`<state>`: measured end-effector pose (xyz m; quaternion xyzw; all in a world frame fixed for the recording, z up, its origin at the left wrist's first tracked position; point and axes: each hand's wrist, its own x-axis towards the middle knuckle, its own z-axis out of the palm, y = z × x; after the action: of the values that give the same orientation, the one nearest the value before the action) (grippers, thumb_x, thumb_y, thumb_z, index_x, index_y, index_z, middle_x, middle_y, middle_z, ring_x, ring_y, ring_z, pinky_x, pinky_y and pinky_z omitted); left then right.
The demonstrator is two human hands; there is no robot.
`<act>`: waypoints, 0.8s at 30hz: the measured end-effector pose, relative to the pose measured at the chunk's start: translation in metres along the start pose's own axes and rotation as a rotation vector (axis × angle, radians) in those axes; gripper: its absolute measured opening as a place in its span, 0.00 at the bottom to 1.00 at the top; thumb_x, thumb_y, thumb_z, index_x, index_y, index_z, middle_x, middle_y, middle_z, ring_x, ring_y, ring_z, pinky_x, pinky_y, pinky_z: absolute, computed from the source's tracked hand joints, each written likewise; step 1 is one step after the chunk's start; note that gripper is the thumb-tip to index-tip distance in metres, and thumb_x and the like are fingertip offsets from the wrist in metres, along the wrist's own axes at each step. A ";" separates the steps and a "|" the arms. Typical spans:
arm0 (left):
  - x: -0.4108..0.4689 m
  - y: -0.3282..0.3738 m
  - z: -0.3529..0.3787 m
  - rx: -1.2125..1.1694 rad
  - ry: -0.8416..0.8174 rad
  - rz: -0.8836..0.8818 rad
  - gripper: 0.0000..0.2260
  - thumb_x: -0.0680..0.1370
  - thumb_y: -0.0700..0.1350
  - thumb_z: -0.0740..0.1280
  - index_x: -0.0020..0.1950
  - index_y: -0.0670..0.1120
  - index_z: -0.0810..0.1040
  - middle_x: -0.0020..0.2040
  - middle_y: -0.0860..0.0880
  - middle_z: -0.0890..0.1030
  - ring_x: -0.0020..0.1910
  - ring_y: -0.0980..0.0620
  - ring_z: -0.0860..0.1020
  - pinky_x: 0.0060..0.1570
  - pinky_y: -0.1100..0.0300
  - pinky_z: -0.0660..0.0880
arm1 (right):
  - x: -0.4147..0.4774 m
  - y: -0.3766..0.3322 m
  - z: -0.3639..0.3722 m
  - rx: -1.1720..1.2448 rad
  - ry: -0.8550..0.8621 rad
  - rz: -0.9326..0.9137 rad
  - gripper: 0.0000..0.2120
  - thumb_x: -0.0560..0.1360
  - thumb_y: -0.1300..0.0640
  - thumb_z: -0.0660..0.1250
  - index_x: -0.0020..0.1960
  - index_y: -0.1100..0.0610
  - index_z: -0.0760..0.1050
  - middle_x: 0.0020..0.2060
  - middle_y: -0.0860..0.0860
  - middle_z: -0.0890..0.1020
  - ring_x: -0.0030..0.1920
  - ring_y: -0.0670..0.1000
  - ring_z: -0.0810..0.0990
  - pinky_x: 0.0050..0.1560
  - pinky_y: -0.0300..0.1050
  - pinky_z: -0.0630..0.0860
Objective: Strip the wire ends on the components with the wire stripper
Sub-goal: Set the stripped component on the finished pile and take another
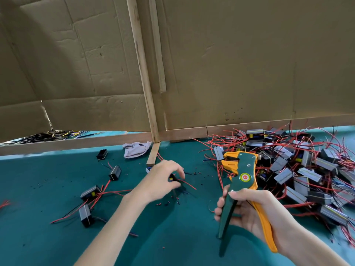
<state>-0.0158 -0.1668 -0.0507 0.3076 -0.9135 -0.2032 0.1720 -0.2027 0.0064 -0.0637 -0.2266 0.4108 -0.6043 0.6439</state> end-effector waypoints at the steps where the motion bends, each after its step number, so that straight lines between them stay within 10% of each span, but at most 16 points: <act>1: 0.001 0.001 0.007 0.023 0.003 0.021 0.08 0.72 0.39 0.72 0.44 0.52 0.79 0.51 0.55 0.80 0.57 0.55 0.73 0.55 0.61 0.69 | 0.000 0.000 0.000 0.002 0.001 0.001 0.07 0.61 0.64 0.68 0.37 0.64 0.81 0.38 0.65 0.80 0.38 0.65 0.82 0.40 0.58 0.81; 12: 0.001 0.023 0.011 -0.329 0.400 0.064 0.04 0.75 0.38 0.70 0.42 0.46 0.81 0.38 0.52 0.81 0.39 0.60 0.76 0.42 0.73 0.68 | -0.006 -0.004 0.008 -0.057 -0.040 -0.033 0.07 0.61 0.64 0.67 0.39 0.65 0.78 0.36 0.65 0.78 0.36 0.65 0.81 0.38 0.57 0.81; 24: -0.008 0.075 -0.023 -0.746 0.219 0.102 0.07 0.78 0.39 0.67 0.41 0.47 0.80 0.29 0.55 0.73 0.26 0.59 0.67 0.28 0.69 0.65 | -0.014 -0.004 0.014 -0.195 -0.215 -0.113 0.14 0.57 0.62 0.75 0.39 0.66 0.77 0.36 0.69 0.78 0.36 0.67 0.80 0.39 0.59 0.79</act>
<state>-0.0361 -0.1134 0.0033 0.1978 -0.7672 -0.4785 0.3785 -0.1929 0.0161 -0.0487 -0.3742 0.3828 -0.5690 0.6243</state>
